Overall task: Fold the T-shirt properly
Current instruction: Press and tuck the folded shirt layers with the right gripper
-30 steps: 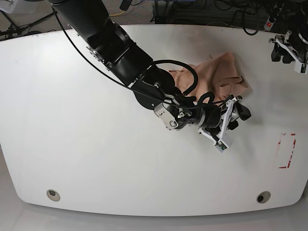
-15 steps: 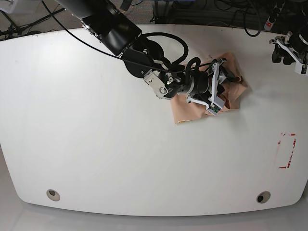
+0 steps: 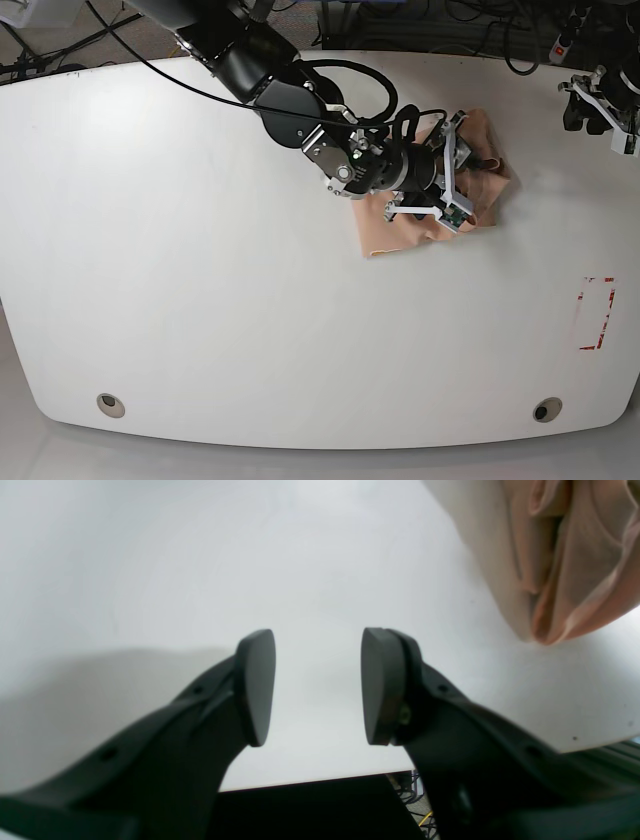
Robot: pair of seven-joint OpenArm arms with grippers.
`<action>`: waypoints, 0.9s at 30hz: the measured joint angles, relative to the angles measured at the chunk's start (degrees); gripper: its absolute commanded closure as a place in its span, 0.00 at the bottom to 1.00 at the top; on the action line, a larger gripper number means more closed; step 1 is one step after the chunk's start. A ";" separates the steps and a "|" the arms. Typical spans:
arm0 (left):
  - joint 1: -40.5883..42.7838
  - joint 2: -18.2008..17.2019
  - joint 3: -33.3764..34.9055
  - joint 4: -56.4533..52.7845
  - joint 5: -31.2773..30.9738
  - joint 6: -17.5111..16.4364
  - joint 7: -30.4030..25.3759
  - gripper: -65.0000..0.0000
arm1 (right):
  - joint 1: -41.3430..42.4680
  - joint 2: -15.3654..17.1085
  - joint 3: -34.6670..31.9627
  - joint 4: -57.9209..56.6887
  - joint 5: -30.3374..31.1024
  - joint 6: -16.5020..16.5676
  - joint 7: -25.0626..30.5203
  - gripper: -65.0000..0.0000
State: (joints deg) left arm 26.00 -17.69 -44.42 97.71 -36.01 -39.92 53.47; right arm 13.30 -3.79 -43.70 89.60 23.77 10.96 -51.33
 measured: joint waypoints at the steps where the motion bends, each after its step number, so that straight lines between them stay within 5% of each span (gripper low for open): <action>1: -0.02 0.00 0.00 0.00 0.02 0.00 0.00 0.60 | -0.02 0.57 0.11 0.46 0.04 0.00 0.02 0.52; 11: 0.00 -0.07 0.00 0.00 0.02 0.00 0.02 0.60 | -1.07 0.57 -0.09 -6.60 0.02 -2.14 2.49 0.52; 22: 0.02 0.00 -0.07 0.00 0.02 0.00 0.02 0.60 | 2.62 -4.63 -0.52 -13.75 0.57 -1.99 6.75 0.52; 27: 0.04 0.04 -0.13 -0.02 0.00 0.02 0.02 0.60 | 7.30 -4.07 -0.35 -15.21 8.33 -2.58 11.69 0.52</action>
State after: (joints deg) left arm 26.04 -17.65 -44.56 97.69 -36.01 -39.90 53.49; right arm 20.60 -7.86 -44.05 74.39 32.10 8.38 -39.64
